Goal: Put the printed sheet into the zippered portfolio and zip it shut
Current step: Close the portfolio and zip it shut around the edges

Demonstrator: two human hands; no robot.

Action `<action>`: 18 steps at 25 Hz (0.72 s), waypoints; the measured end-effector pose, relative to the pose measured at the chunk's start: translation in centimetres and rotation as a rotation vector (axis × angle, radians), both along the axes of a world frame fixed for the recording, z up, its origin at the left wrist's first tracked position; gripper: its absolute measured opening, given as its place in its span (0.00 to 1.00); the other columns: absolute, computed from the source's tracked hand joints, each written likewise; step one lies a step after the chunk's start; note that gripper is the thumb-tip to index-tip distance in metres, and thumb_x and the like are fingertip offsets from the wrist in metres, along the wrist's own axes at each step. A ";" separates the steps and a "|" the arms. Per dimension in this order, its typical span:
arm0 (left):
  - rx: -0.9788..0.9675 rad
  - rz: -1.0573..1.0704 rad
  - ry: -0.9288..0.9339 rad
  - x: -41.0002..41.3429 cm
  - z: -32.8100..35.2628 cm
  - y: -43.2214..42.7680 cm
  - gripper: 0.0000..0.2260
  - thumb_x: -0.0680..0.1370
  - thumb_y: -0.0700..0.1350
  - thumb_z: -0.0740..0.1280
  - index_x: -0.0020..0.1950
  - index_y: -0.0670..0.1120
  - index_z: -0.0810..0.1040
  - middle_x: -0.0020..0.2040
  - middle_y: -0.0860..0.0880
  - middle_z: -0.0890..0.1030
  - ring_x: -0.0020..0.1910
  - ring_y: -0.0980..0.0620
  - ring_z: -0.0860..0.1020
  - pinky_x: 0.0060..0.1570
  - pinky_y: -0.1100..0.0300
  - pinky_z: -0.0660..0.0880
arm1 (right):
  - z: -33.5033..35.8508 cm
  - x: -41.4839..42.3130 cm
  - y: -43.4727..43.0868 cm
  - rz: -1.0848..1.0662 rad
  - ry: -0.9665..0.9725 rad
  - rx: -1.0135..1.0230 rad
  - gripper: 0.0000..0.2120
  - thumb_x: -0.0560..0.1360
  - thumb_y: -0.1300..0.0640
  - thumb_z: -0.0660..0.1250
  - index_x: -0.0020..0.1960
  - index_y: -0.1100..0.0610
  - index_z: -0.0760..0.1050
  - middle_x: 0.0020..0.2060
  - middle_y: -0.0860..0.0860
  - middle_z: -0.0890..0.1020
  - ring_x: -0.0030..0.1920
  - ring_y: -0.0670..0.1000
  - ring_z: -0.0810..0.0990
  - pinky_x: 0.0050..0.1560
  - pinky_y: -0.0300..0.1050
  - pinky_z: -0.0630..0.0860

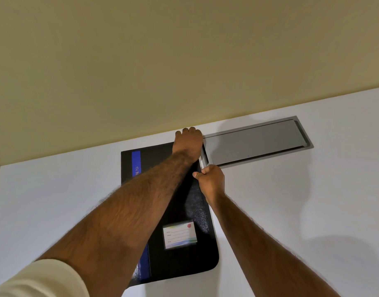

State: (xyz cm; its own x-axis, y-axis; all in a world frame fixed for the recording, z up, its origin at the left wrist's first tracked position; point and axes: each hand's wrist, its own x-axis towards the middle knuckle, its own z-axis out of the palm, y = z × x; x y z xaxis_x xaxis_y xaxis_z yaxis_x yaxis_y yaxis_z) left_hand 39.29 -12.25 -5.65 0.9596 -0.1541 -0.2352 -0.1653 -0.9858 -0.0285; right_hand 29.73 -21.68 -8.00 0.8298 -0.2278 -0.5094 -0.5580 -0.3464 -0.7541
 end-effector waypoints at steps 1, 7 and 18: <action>-0.011 0.024 0.011 0.3 -0.2 -0.1 0.18 0.77 0.37 0.63 0.67 0.40 0.71 0.63 0.41 0.75 0.63 0.41 0.74 0.64 0.46 0.68 | -0.1 0.0 0.1 -0.001 0.006 -0.001 0.16 0.73 0.60 0.75 0.35 0.54 0.68 0.33 0.49 0.75 0.35 0.47 0.75 0.42 0.42 0.73; -0.114 0.241 0.100 1.8 -0.7 0.2 0.18 0.78 0.38 0.62 0.68 0.38 0.71 0.64 0.40 0.75 0.63 0.40 0.74 0.64 0.46 0.69 | -0.6 0.1 0.1 0.021 0.017 -0.014 0.21 0.74 0.59 0.75 0.30 0.55 0.65 0.26 0.48 0.70 0.27 0.46 0.71 0.38 0.39 0.73; -0.444 0.761 0.167 3.6 -0.9 5.4 0.14 0.77 0.39 0.65 0.62 0.38 0.77 0.64 0.39 0.78 0.64 0.37 0.76 0.66 0.46 0.72 | -0.4 0.3 0.1 0.040 -0.014 -0.097 0.24 0.74 0.57 0.75 0.26 0.56 0.65 0.22 0.48 0.69 0.22 0.46 0.69 0.50 0.43 0.78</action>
State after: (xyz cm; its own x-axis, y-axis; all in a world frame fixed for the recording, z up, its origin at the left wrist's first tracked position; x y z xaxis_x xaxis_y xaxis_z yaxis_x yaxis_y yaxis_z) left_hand 42.89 -6.84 -6.55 0.7977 0.3999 -0.4513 0.5699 -0.7446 0.3475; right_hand 30.03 -21.55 -8.42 0.8461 -0.2418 -0.4750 -0.5319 -0.4400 -0.7235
